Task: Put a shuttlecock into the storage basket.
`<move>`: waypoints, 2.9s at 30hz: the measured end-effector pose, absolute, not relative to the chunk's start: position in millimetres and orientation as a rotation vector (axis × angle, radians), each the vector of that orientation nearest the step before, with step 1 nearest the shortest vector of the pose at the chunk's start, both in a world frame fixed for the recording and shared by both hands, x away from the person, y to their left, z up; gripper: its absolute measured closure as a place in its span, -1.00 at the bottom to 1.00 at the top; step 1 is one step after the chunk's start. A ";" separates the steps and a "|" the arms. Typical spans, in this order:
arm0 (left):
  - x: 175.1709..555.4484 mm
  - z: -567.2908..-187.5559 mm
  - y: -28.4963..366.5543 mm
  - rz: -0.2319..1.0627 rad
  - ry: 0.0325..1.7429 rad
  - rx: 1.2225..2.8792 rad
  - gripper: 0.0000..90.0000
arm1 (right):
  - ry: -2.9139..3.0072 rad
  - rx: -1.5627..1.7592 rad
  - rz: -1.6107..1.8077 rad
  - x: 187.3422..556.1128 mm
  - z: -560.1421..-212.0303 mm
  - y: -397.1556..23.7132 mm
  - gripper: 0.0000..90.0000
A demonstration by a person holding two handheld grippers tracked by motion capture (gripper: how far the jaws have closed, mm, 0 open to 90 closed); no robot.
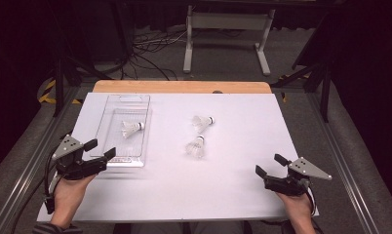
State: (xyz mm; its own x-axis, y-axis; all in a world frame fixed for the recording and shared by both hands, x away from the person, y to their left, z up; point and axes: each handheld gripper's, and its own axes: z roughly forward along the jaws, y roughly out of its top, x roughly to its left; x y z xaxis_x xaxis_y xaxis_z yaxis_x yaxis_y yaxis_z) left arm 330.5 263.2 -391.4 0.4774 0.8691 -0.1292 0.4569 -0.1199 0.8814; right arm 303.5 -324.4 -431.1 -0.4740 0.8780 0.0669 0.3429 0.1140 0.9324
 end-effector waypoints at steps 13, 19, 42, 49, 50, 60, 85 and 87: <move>320.7 -399.1 264.1 0.530 1.121 1.735 -0.46 | 1.882 1.182 1.353 303.2 -430.9 -324.3 -0.71; 316.5 -402.2 265.2 0.518 1.114 1.711 -0.46 | 1.876 1.188 1.353 303.1 -430.8 -324.7 -0.71; 301.0 -415.8 264.3 0.530 1.088 1.713 -0.48 | 1.872 1.190 1.346 302.6 -430.4 -324.5 -0.71; 298.8 -417.9 263.3 0.520 1.082 1.725 -0.48 | 1.872 1.192 1.344 302.2 -430.5 -324.6 -0.71; 298.7 -418.0 263.3 0.522 1.082 1.731 -0.48 | 1.871 1.192 1.344 302.2 -430.5 -324.6 -0.71; 298.9 -417.8 260.3 0.505 1.080 1.733 -0.48 | 1.872 1.190 1.346 302.4 -430.5 -324.6 -0.71; 307.2 -408.3 244.0 0.445 1.044 1.763 -0.51 | 1.870 1.186 1.360 301.2 -430.0 -324.6 -0.71; 308.0 -407.6 243.1 0.439 1.042 1.766 -0.51 | 1.871 1.187 1.357 301.4 -430.1 -324.5 -0.71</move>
State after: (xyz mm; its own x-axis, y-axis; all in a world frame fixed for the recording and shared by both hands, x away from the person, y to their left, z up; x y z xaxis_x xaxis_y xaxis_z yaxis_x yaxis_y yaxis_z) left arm 308.0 243.1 -407.6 0.5633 0.8097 -0.1649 0.4478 -0.1314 0.8844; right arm 301.4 -324.5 -430.1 -0.4684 0.8807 0.0707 0.3405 0.1061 0.9342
